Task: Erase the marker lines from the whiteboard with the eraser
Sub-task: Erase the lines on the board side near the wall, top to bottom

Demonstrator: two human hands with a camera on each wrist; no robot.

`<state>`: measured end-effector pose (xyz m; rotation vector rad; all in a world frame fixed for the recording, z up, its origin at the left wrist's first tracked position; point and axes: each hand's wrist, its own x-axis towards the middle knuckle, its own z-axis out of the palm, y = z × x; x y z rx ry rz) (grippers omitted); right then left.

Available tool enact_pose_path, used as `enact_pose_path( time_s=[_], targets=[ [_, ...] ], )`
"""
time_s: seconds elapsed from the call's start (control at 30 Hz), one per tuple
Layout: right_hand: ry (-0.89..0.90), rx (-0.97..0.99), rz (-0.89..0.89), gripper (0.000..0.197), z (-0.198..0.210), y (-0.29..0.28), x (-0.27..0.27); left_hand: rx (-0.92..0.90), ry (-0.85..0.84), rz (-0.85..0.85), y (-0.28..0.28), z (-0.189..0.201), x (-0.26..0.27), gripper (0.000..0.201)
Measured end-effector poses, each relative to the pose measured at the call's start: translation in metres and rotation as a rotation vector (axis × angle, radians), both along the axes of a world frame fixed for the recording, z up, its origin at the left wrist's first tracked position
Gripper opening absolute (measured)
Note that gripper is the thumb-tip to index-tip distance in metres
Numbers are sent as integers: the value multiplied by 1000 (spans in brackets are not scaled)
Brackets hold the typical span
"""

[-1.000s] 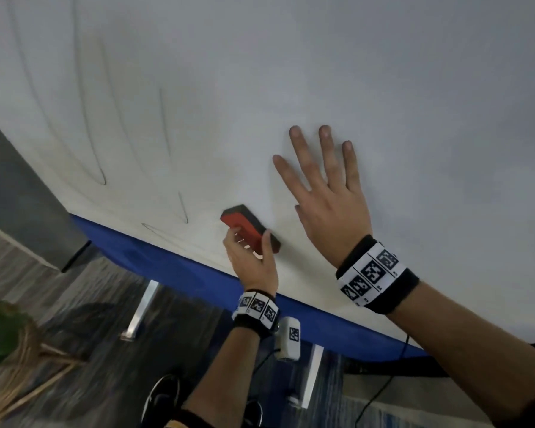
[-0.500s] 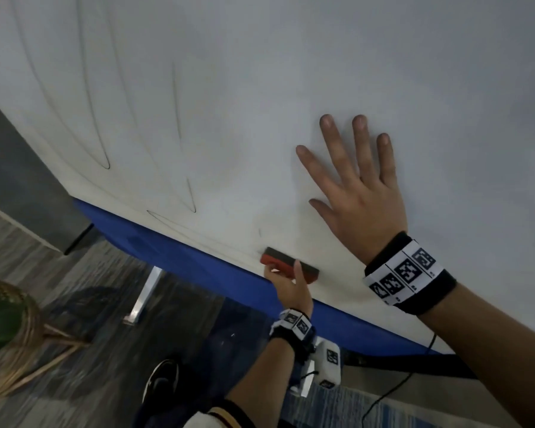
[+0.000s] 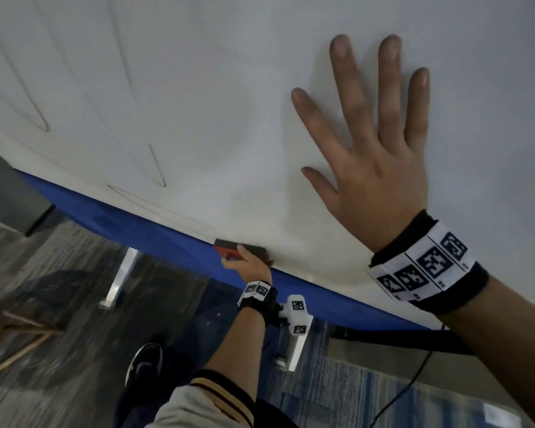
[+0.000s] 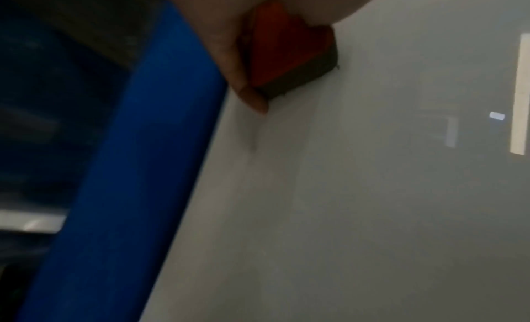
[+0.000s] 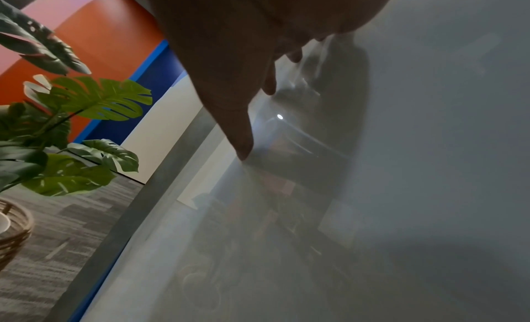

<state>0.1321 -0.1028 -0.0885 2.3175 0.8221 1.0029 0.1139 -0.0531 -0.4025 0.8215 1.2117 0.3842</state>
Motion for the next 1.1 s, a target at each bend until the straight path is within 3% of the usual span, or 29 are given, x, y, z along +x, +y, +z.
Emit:
enact_pose_path(
  time_s=[0.07,0.2,0.33,0.4,0.5,0.6,0.73,0.83,0.97,1.03,1.1],
  targets=[
    [-1,5,6,87,-2,-1,-1,-101,94,4,-9,-20,3,55],
    [-3,28,-4,85,-5,-1,1,-61,109,48,-31,-21,15,58],
    [2,82,-15,82,-10,5,-2,-20,-119,-223,-94,12,-24,64],
    [3,76,4,83,-10,4,-1,-63,-118,-306,-106,5,-33,62],
    [10,68,37,84,-7,-1,0,-100,15,-209,-51,-14,-14,59],
    [26,70,45,84,-6,-3,-1,35,81,-77,28,-12,9,55],
    [8,109,34,82,-9,2,-1,336,-125,47,82,25,14,52],
    [-48,128,35,81,-15,7,0,482,-236,-48,86,29,11,54],
    [-107,128,12,83,-24,16,-1,273,-57,-174,59,-20,-5,64],
    [-89,101,40,77,-33,26,-4,187,-39,-242,46,-34,-15,64],
    [-78,78,42,78,-38,31,-3,200,-75,-185,44,-29,-14,60]
  ],
)
